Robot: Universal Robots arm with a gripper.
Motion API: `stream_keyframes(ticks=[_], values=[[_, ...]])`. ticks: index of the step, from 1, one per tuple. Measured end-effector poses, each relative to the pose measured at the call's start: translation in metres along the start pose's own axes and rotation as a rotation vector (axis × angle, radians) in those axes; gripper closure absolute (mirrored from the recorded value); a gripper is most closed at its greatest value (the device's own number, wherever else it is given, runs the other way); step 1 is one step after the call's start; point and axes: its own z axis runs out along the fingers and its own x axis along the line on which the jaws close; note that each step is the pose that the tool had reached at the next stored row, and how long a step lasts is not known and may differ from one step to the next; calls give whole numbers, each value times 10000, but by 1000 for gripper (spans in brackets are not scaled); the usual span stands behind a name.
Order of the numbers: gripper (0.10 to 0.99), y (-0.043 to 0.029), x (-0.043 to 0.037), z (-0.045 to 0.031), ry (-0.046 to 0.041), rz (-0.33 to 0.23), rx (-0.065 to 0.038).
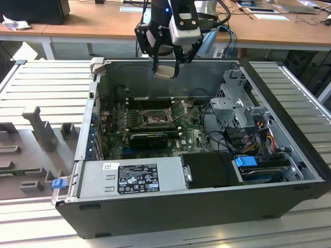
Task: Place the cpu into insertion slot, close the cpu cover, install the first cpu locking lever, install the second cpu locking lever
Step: 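Place the cpu into insertion slot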
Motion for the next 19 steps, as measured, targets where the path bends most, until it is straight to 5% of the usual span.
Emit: stream_keyframes(ticks=[4, 19], values=[[561, 0, 0, 2, -59, 489, 36], [561, -2, -1, 30, -103, 913, 48]])
